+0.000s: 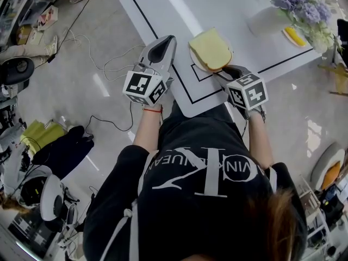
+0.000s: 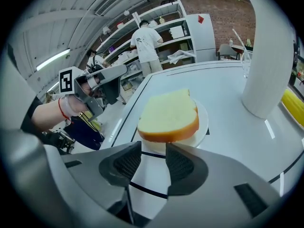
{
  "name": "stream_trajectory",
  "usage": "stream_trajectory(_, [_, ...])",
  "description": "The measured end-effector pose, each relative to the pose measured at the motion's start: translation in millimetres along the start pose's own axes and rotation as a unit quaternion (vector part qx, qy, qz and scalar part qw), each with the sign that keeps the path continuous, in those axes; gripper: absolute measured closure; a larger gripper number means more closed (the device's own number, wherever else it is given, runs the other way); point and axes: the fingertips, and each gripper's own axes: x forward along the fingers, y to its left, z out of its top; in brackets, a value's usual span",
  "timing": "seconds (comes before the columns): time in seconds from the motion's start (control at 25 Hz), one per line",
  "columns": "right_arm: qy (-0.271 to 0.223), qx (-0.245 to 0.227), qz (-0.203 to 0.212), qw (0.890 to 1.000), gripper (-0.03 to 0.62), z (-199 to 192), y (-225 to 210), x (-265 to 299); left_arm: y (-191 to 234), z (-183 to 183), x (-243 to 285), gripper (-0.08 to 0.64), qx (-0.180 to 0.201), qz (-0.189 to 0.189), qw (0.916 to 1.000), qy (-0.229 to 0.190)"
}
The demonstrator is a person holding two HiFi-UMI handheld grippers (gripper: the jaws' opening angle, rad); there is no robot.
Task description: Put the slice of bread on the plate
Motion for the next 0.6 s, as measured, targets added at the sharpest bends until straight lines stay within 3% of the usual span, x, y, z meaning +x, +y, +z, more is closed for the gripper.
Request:
stream_trajectory(0.36, [0.002,0.007,-0.004,1.000,0.431,-6.9,-1.7,-6.1,-4.1,3.2,6.2,0.552,0.002,-0.011,0.9999,-0.001])
stream_trajectory(0.6, [-0.026,0.006,-0.017,1.000,0.462,5.0,-8.2,-15.7,-5.4,6.9,10.4,0.552,0.006,-0.017,0.9998,-0.003])
